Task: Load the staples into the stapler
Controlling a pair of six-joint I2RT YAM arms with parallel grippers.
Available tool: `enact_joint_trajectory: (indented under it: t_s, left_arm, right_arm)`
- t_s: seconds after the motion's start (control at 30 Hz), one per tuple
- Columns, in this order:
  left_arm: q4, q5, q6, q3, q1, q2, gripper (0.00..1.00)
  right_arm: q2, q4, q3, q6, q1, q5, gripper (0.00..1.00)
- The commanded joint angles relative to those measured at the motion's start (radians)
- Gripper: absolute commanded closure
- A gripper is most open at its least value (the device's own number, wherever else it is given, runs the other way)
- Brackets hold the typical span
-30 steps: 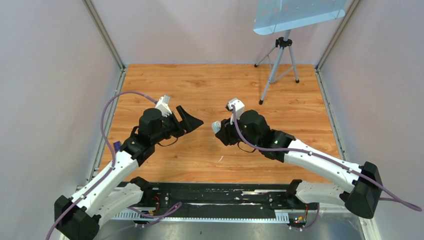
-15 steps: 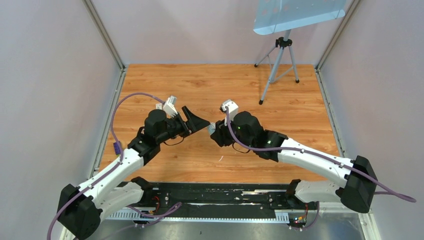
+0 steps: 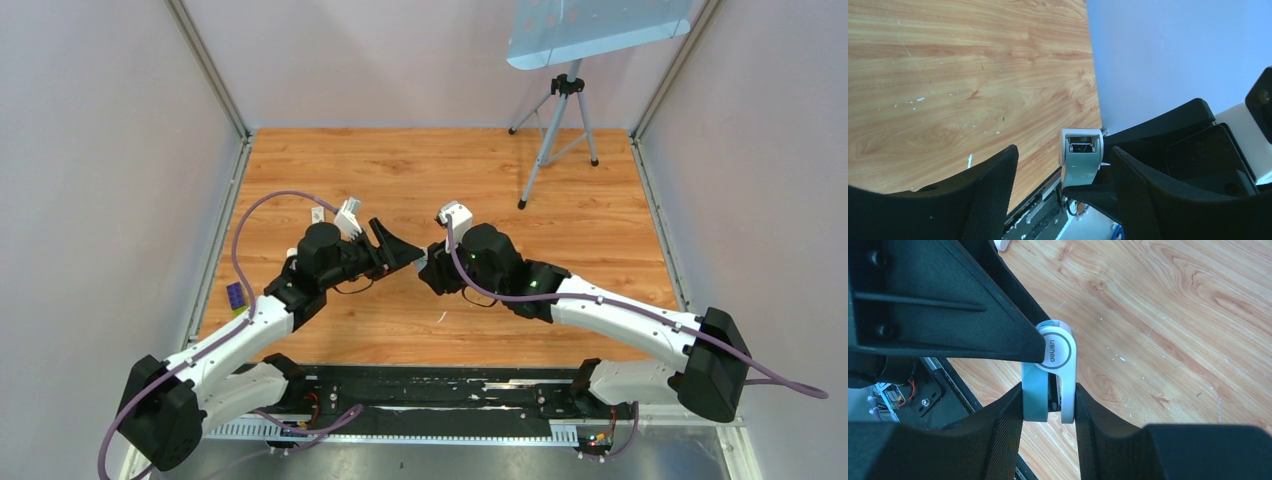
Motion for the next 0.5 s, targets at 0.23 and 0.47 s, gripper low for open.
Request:
enact_joint_trajectory:
  t_s: [0.23,0.47]
  left_arm:
    - [0.116,0.052,-0.035,0.001,-0.026,0.056,0.6]
    - [-0.026,-0.012,0.111,0.043,-0.025,0.002,1.0]
  right_arm:
    - [0.003,0.025,0.004,0.024,0.015,0.026,0.55]
    - [-0.043,-0.008,-0.001,-0.039,-0.021,-0.08,0.22]
